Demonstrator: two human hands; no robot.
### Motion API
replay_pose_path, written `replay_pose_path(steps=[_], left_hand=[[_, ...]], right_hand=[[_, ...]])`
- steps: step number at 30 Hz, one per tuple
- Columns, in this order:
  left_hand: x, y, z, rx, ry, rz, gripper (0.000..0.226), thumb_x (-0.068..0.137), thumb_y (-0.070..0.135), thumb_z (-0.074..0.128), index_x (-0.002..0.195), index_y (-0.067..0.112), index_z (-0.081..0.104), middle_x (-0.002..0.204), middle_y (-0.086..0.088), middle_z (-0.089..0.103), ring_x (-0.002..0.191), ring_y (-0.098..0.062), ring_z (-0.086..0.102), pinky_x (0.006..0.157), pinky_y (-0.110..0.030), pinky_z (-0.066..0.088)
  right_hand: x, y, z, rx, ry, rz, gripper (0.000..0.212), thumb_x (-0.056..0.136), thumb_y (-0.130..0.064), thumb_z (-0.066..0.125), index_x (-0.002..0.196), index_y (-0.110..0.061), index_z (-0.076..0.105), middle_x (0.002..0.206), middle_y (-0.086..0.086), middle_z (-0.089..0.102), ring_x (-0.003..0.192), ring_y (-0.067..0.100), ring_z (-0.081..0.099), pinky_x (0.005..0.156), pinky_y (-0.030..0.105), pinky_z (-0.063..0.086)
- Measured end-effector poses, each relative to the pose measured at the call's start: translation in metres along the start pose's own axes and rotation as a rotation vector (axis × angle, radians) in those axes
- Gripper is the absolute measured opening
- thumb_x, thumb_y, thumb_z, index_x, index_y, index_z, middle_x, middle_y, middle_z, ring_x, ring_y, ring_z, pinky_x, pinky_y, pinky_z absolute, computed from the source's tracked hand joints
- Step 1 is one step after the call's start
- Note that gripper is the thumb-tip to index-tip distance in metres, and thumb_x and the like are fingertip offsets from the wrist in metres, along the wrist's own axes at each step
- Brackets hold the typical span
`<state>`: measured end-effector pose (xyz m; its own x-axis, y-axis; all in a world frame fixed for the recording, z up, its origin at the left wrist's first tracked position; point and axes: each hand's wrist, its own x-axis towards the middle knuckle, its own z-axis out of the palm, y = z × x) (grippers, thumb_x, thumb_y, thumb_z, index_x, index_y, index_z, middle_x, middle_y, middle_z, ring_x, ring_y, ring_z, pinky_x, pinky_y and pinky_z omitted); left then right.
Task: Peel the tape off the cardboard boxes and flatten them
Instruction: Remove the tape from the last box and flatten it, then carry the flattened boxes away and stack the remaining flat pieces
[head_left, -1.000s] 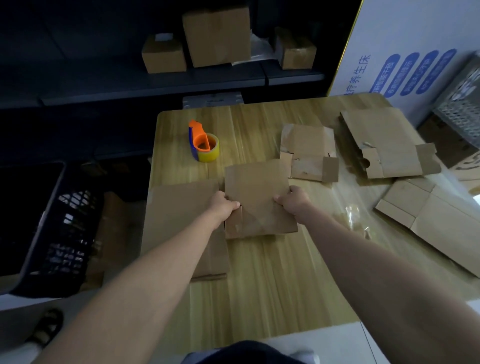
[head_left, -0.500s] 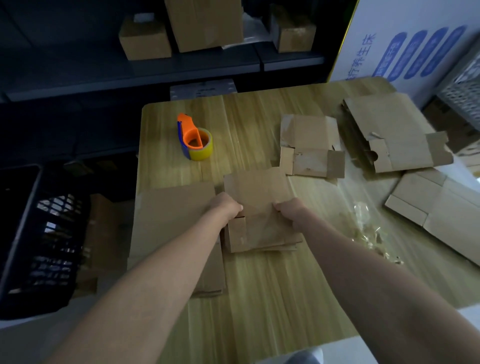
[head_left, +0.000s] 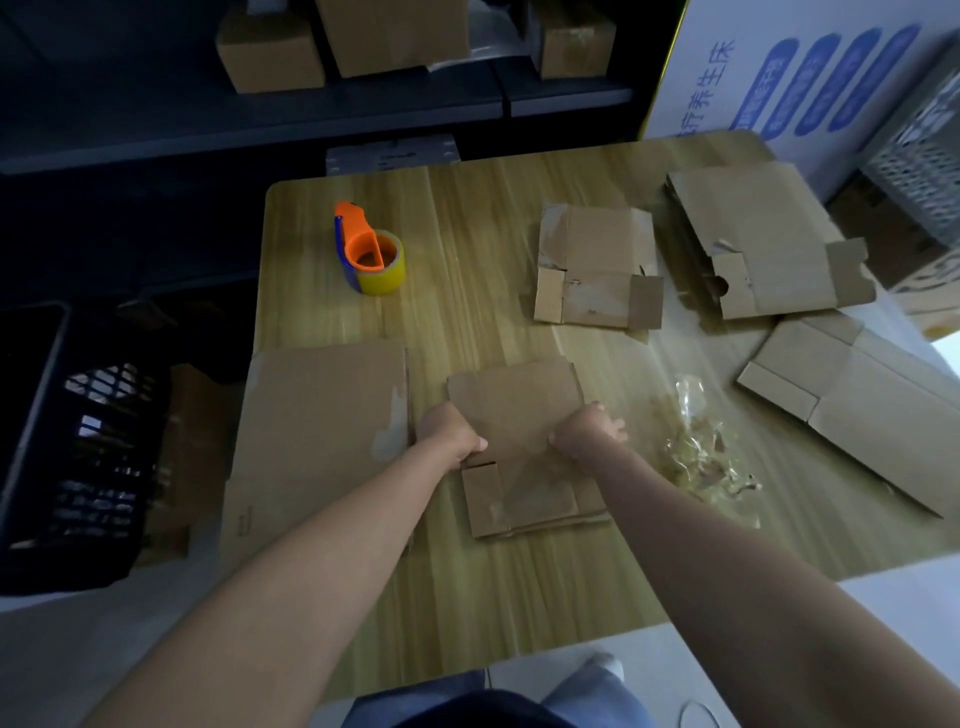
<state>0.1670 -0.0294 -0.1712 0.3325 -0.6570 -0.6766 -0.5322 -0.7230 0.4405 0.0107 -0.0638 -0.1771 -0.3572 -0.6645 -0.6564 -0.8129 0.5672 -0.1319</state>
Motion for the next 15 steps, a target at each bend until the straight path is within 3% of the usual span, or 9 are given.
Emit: replay_pose_path(steps=[3, 6, 10, 13, 15], left_hand=[[-0.009, 0.002, 0.005, 0.165, 0.064, 0.044, 0.031, 0.077, 0.025, 0.078, 0.087, 0.007, 0.055, 0.108, -0.011, 0.065, 0.098, -0.026, 0.064, 0.071, -0.027, 0.05], [-0.013, -0.004, 0.012, 0.194, 0.037, 0.038, 0.04, 0.075, 0.024, 0.079, 0.103, 0.005, 0.058, 0.111, -0.011, 0.063, 0.097, -0.028, 0.064, 0.079, -0.034, 0.056], [-0.02, -0.01, 0.016, 0.201, 0.045, 0.072, 0.042, 0.075, 0.023, 0.079, 0.107, 0.005, 0.059, 0.108, -0.011, 0.064, 0.095, -0.028, 0.064, 0.079, -0.038, 0.056], [-0.03, -0.007, 0.015, 0.325, 0.069, 0.117, 0.032, 0.079, 0.026, 0.076, 0.091, 0.004, 0.057, 0.102, -0.012, 0.066, 0.09, -0.026, 0.064, 0.073, -0.033, 0.053], [-0.036, -0.004, 0.013, 0.412, 0.11, 0.144, 0.037, 0.08, 0.027, 0.074, 0.1, 0.002, 0.056, 0.103, -0.011, 0.065, 0.092, -0.025, 0.064, 0.07, -0.032, 0.051]], right_hand=[[-0.001, 0.012, 0.003, -0.033, 0.053, -0.066, 0.055, 0.09, -0.023, 0.058, 0.136, -0.002, 0.037, 0.139, 0.018, 0.04, 0.129, 0.031, 0.034, 0.106, 0.034, 0.031], [-0.002, 0.027, 0.005, 0.0, 0.087, -0.119, 0.04, 0.089, -0.015, 0.058, 0.126, -0.002, 0.05, 0.128, 0.017, 0.052, 0.12, 0.031, 0.049, 0.1, 0.035, 0.043], [-0.011, 0.035, 0.008, -0.01, 0.155, -0.166, 0.032, 0.09, -0.007, 0.049, 0.122, -0.003, 0.054, 0.122, 0.015, 0.055, 0.115, 0.032, 0.054, 0.092, 0.036, 0.047], [-0.016, 0.038, 0.002, -0.082, 0.112, -0.248, 0.032, 0.086, -0.01, 0.059, 0.117, -0.006, 0.056, 0.118, 0.013, 0.056, 0.109, 0.03, 0.057, 0.089, 0.037, 0.051], [-0.02, 0.035, -0.006, -0.142, 0.089, -0.29, 0.035, 0.085, -0.011, 0.061, 0.119, -0.007, 0.055, 0.119, 0.012, 0.057, 0.11, 0.029, 0.056, 0.09, 0.037, 0.051]])
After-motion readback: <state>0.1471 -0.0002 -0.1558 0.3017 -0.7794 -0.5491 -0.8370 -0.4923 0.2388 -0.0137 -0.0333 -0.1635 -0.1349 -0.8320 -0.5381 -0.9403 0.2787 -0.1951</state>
